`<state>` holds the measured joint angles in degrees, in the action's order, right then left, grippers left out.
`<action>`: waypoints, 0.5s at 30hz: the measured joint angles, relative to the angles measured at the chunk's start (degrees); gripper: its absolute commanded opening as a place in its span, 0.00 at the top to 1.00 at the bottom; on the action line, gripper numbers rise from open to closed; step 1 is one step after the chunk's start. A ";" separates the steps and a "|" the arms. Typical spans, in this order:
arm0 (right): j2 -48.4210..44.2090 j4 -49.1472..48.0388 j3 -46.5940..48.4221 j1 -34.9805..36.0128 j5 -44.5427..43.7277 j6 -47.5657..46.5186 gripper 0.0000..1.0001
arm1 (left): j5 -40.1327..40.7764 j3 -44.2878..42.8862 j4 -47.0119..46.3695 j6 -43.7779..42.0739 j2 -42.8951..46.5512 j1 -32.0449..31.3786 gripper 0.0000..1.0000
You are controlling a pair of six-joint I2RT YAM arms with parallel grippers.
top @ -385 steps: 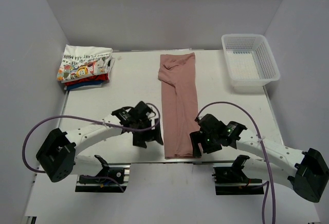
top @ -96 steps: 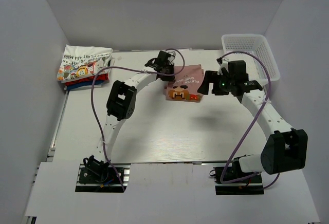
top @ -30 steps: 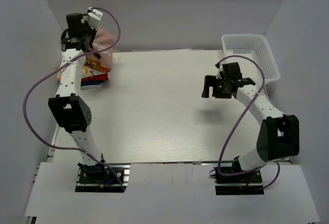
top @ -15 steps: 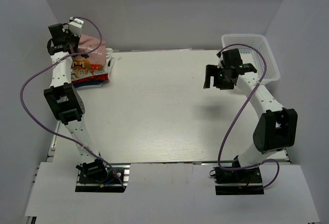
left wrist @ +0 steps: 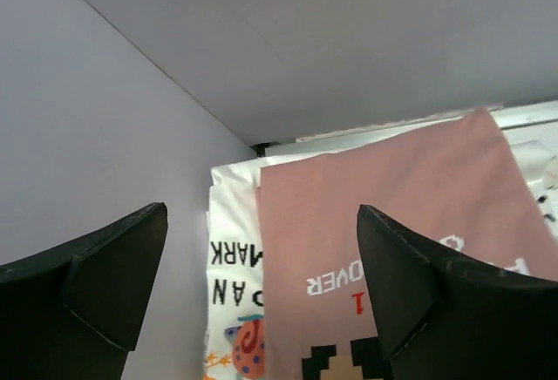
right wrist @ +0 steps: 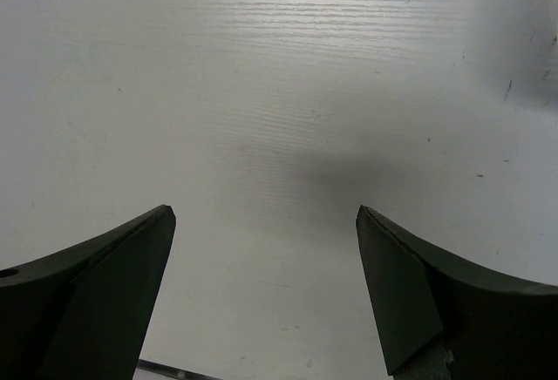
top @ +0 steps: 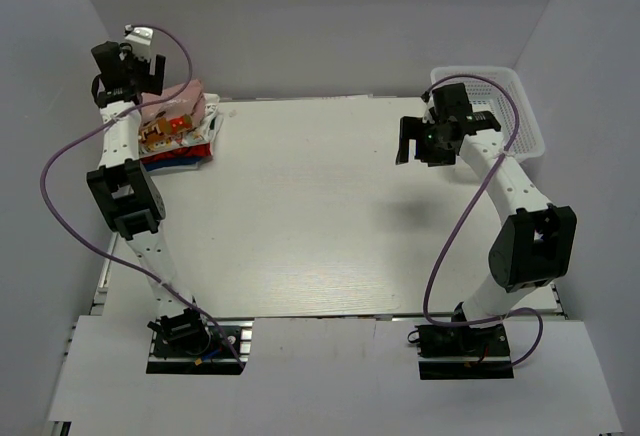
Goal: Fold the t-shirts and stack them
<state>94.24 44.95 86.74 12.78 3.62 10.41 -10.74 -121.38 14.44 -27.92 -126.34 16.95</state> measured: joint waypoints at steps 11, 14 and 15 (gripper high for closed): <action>-10.45 -11.87 -12.66 -0.04 1.16 4.04 0.10 | -3.61 10.14 4.33 24.85 9.94 -1.90 0.01; -13.92 -15.45 -17.20 -0.07 1.07 5.73 0.10 | -6.03 22.45 3.23 31.54 20.28 -5.27 0.01; -14.67 -16.85 -18.45 -0.07 1.05 6.14 0.10 | -6.56 26.60 2.47 33.33 23.82 -7.23 0.01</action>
<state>79.57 28.10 68.29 12.71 4.67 16.56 -17.30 -94.78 16.91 5.41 -102.52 9.72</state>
